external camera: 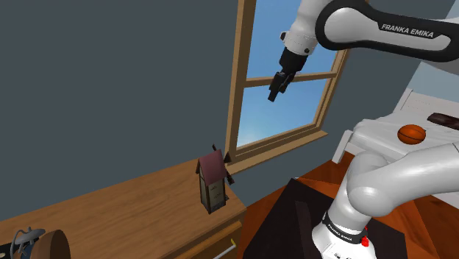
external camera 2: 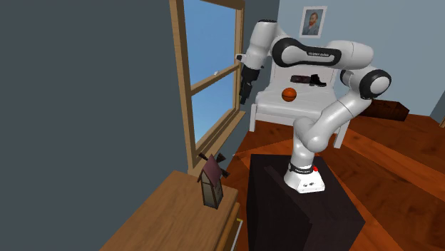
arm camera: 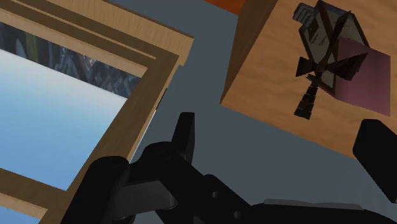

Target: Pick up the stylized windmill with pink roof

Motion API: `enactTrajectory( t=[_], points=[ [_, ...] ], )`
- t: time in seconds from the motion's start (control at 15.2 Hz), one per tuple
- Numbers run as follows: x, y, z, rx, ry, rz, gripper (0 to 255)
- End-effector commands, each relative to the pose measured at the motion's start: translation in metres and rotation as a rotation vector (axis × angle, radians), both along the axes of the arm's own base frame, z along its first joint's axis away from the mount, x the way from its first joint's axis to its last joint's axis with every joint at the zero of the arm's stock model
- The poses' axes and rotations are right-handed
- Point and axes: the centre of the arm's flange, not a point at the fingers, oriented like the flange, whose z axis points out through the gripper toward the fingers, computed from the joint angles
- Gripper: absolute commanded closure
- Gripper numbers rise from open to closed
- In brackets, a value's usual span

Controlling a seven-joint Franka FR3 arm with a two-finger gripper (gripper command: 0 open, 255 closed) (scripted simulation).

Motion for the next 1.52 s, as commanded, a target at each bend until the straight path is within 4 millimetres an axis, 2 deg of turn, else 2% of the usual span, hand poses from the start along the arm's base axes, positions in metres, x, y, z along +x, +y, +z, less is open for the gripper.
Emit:
enactTrajectory(
  t=[0.0, 0.73, 1.45],
  points=[
    [0.000, 0.000, 0.000, 0.000, 0.000, 0.000, 0],
    [0.006, 0.042, -0.138, 0.069, -0.080, -0.047, 0],
    [0.024, 0.092, -0.272, 0.139, -0.159, -0.093, 0]
  ],
)
